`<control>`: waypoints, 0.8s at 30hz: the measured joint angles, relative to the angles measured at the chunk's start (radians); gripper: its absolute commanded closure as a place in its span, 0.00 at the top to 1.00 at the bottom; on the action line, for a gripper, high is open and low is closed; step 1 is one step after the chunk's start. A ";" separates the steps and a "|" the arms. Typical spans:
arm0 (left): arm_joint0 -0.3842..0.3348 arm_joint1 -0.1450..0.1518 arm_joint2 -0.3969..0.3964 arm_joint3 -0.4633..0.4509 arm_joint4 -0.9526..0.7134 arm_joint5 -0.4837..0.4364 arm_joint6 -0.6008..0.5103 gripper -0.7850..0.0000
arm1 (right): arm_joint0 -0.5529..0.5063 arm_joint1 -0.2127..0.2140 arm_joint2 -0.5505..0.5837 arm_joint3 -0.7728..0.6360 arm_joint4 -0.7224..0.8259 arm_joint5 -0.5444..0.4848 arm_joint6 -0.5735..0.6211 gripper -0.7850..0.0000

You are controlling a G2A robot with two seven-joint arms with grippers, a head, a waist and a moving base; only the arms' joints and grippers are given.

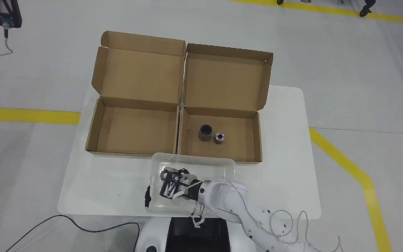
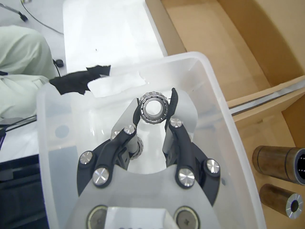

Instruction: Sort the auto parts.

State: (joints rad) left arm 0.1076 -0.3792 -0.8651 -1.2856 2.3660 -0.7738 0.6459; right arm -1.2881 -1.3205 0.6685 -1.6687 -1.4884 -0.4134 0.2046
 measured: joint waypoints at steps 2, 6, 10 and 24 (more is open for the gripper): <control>0.000 0.000 0.000 0.000 0.000 0.000 0.000 1.00 | -0.024 0.011 0.021 -0.010 -0.019 -0.019 -0.096 0.00; 0.000 0.000 0.000 0.000 0.000 0.000 0.000 1.00 | -0.051 0.030 0.059 -0.012 -0.050 -0.067 -0.308 0.00; 0.000 0.000 0.000 0.000 0.000 0.000 0.000 1.00 | -0.043 0.036 0.073 -0.001 -0.062 -0.094 -0.454 0.00; 0.000 0.000 0.000 0.000 0.000 0.000 0.000 1.00 | 0.066 0.027 0.106 0.002 -0.056 -0.124 -0.729 0.00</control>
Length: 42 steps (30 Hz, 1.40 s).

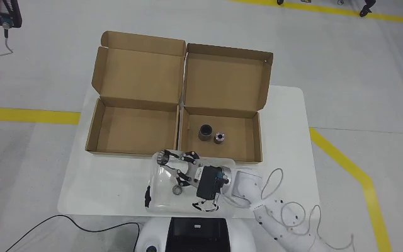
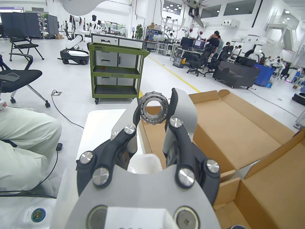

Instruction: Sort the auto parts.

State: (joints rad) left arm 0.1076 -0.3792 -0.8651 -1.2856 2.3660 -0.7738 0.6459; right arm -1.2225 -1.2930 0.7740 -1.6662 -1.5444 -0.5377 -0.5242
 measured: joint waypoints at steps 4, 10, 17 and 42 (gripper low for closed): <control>0.000 0.000 0.000 0.000 0.000 0.000 0.000 1.00 | 0.033 -0.001 0.019 -0.060 -0.010 0.005 0.031 0.00; 0.000 0.000 0.000 0.000 0.000 0.000 0.000 1.00 | 0.090 -0.006 0.045 -0.133 0.004 -0.006 0.058 0.00; 0.000 0.000 0.000 0.000 0.000 0.000 0.000 1.00 | 0.167 -0.026 0.035 -0.150 0.047 0.027 0.041 0.00; 0.000 0.000 0.000 0.000 0.000 0.000 0.000 1.00 | 0.188 -0.060 0.013 -0.068 0.008 0.130 -0.078 0.00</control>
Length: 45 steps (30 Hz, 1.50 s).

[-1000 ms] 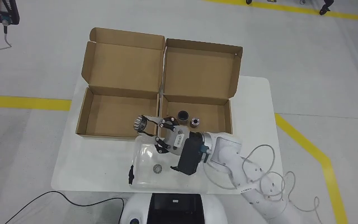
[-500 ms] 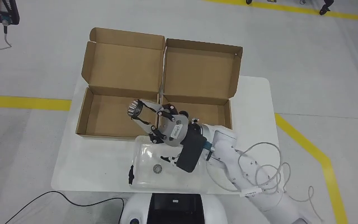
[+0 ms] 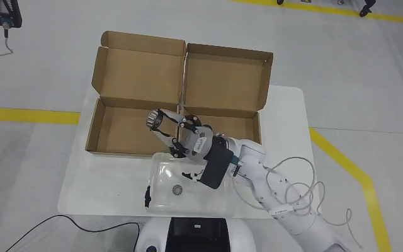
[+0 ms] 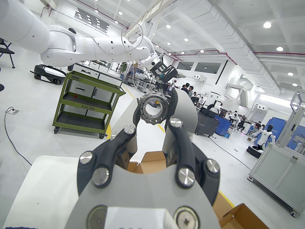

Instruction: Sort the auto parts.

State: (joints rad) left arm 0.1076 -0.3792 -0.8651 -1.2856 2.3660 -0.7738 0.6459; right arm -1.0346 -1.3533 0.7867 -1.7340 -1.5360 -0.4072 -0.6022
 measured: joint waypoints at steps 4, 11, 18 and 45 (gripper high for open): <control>0.000 0.000 0.000 0.000 0.000 0.000 0.000 1.00 | 0.002 -0.001 0.001 0.024 -0.014 -0.003 0.072 0.00; 0.000 0.000 0.000 0.000 0.000 0.000 0.000 1.00 | 0.040 -0.019 -0.016 0.014 0.039 0.000 0.458 0.00; 0.000 0.000 0.000 0.000 0.000 0.000 0.000 1.00 | 0.126 -0.049 -0.046 0.140 0.157 -0.044 0.620 0.00; 0.000 0.000 0.000 0.000 0.000 0.000 0.000 1.00 | 0.477 -0.322 -0.357 0.829 0.439 -0.026 0.995 0.00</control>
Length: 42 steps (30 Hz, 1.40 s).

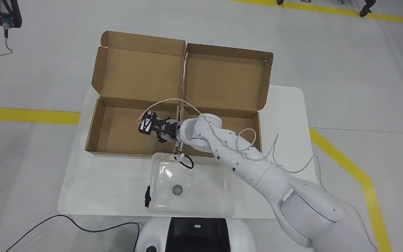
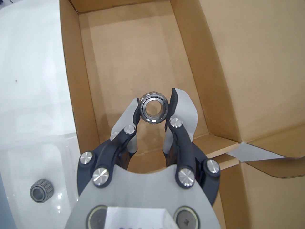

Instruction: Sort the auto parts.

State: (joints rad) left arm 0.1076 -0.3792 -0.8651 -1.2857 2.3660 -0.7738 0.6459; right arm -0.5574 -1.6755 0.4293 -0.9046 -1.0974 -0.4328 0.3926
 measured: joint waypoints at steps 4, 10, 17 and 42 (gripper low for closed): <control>0.000 0.000 0.000 0.000 0.000 0.000 0.000 1.00 | 0.019 -0.033 -0.015 0.074 0.009 -0.002 -0.007 0.00; 0.000 0.000 0.000 0.000 0.000 0.000 0.000 1.00 | 0.042 -0.076 -0.030 0.159 0.002 0.012 -0.009 0.19; 0.000 0.000 0.000 0.000 0.000 0.000 0.000 1.00 | 0.057 -0.115 -0.036 0.236 -0.005 0.028 -0.010 0.20; 0.000 0.000 0.000 0.000 0.000 0.000 0.000 1.00 | 0.077 -0.128 0.039 0.080 -0.092 -0.022 -0.100 0.58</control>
State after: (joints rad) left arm 0.1076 -0.3792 -0.8651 -1.2856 2.3660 -0.7738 0.6459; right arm -0.4802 -1.8039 0.4682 -0.8242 -1.1891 -0.4549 0.2922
